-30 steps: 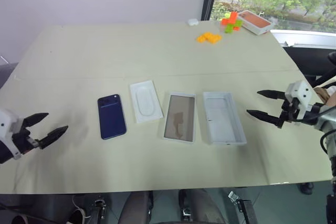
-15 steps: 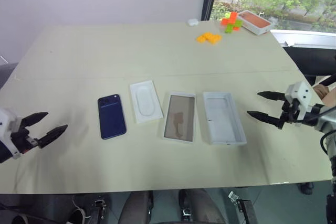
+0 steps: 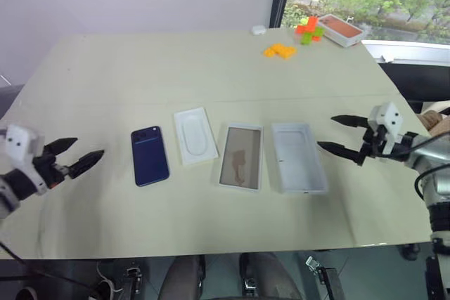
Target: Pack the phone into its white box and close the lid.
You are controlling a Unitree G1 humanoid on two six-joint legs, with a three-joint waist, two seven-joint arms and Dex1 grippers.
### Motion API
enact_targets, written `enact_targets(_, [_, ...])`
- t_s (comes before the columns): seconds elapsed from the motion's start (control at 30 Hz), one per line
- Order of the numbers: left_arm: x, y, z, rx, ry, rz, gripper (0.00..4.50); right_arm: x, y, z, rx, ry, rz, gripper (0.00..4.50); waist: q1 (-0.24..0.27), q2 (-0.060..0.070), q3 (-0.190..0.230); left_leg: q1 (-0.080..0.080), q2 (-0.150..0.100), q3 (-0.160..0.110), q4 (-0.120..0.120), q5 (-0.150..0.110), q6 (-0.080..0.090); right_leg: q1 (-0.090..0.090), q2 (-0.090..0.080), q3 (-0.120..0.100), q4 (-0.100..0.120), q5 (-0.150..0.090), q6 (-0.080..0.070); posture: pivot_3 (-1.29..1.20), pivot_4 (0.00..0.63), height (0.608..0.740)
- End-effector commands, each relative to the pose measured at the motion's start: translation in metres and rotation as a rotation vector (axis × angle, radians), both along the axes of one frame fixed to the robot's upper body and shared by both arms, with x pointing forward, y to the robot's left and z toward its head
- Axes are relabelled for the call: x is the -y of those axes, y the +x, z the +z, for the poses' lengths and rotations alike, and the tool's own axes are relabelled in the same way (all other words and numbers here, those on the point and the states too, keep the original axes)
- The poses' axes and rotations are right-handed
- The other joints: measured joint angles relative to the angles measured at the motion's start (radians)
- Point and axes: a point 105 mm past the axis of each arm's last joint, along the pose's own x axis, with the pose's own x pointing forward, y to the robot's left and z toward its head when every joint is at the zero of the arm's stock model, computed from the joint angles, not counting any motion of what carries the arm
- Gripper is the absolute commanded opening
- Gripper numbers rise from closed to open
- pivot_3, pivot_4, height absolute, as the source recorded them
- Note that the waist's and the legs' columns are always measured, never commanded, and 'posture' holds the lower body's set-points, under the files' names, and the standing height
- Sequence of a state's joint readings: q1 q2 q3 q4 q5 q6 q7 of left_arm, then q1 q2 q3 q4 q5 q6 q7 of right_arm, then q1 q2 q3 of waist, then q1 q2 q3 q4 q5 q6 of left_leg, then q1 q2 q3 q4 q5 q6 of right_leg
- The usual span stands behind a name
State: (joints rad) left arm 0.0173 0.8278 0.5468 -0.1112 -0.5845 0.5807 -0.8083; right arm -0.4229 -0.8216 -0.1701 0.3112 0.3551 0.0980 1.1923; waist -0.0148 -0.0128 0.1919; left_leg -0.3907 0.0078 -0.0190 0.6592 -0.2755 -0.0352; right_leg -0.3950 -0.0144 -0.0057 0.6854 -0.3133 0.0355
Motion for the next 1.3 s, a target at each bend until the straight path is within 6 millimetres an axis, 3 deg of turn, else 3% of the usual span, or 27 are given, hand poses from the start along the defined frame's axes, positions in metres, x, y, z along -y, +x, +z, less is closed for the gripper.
enact_targets(0.03, [0.022, 0.022, 0.021, 0.06, -0.068, 0.038, 4.5, -0.027, 0.002, 0.023, 0.084, 0.017, 0.064, 4.47, 0.002, 0.0, 0.0, 0.0, 0.0, 0.0, 0.0, 0.0, 0.0, 0.0, 0.0, 0.0, 0.0, 0.0, 0.0, 0.0, 0.15, 0.74])
enact_targets(0.13, [0.038, 0.056, 0.032, 0.064, -0.157, 0.153, 4.5, -0.047, 0.005, 0.028, 0.115, 0.03, 0.085, 4.47, 0.013, -0.001, 0.0, 0.0, 0.0, -0.003, 0.006, 0.0, 0.0, 0.002, 0.001, -0.001, 0.003, 0.001, 0.002, 0.0, 0.15, 0.74])
enact_targets(0.2, [0.055, 0.07, 0.025, 0.019, -0.157, 0.178, 4.5, -0.056, 0.005, 0.027, 0.115, 0.036, 0.101, 4.47, 0.014, -0.001, 0.0, 0.0, 0.0, -0.003, 0.008, 0.0, 0.0, 0.003, 0.002, -0.001, 0.003, 0.004, 0.004, 0.0, 0.15, 0.74])
enact_targets(0.37, [0.104, 0.093, 0.012, -0.107, -0.331, 0.145, 4.5, -0.071, 0.004, 0.025, 0.131, 0.031, 0.122, 4.47, 0.006, -0.002, 0.001, -0.002, -0.001, 0.0, 0.008, 0.0, 0.0, 0.002, 0.002, 0.002, -0.001, 0.005, 0.007, 0.0, 0.15, 0.74])
enact_targets(0.47, [0.117, 0.1, 0.001, -0.161, -0.374, 0.163, 4.5, -0.077, 0.002, 0.024, 0.131, 0.041, 0.134, 4.47, 0.001, -0.002, 0.001, -0.002, -0.001, 0.0, 0.008, 0.0, 0.0, 0.002, 0.002, 0.002, -0.001, 0.005, 0.007, 0.0, 0.15, 0.74])
enact_targets(0.63, [0.136, 0.104, -0.006, -0.219, -0.433, 0.135, 4.5, -0.079, 0.001, 0.021, 0.129, 0.04, 0.13, 4.47, 0.002, -0.002, 0.001, -0.002, 0.0, 0.001, 0.007, 0.001, -0.001, 0.001, 0.004, 0.002, 0.0, 0.006, 0.007, 0.0, 0.15, 0.74])
enact_targets(0.73, [0.15, 0.106, -0.008, -0.276, -0.555, 0.135, 4.5, -0.078, 0.0, 0.019, 0.125, 0.037, 0.124, 4.47, 0.008, -0.002, 0.001, -0.001, 0.0, 0.0, 0.008, 0.001, -0.001, 0.002, 0.003, 0.002, 0.0, 0.006, 0.007, 0.0, 0.15, 0.74])
enact_targets(0.9, [0.162, 0.101, -0.021, -0.34, -0.513, 0.16, 4.5, -0.079, 0.004, 0.02, 0.139, 0.035, 0.116, 4.47, 0.004, -0.002, 0.001, -0.001, -0.001, 0.0, 0.009, 0.001, -0.001, 0.003, 0.003, 0.002, 0.0, 0.006, 0.008, 0.0, 0.15, 0.74])
enact_targets(1.03, [0.159, 0.098, -0.024, -0.354, -0.467, 0.181, 4.5, -0.079, 0.006, 0.02, 0.143, 0.032, 0.114, 4.47, 0.002, -0.002, 0.001, -0.001, 0.0, 0.0, 0.008, 0.002, -0.003, 0.002, 0.004, 0.002, 0.0, 0.006, 0.008, 0.0, 0.15, 0.74])
enact_targets(1.27, [0.167, 0.095, -0.028, -0.426, -0.535, 0.187, 4.5, -0.082, 0.008, 0.021, 0.156, 0.033, 0.116, 4.47, 0.004, -0.002, 0.001, -0.001, -0.001, 0.0, 0.008, 0.002, -0.004, 0.003, 0.003, 0.002, 0.001, 0.006, 0.008, 0.0, 0.15, 0.74])
enact_targets(1.3, [0.17, 0.093, -0.031, -0.445, -0.536, 0.177, 4.26, -0.083, 0.009, 0.021, 0.161, 0.032, 0.118, 4.49, 0.004, -0.002, 0.001, -0.001, -0.001, 0.0, 0.008, 0.002, -0.004, 0.003, 0.003, 0.002, 0.001, 0.006, 0.008, 0.0, 0.15, 0.74])
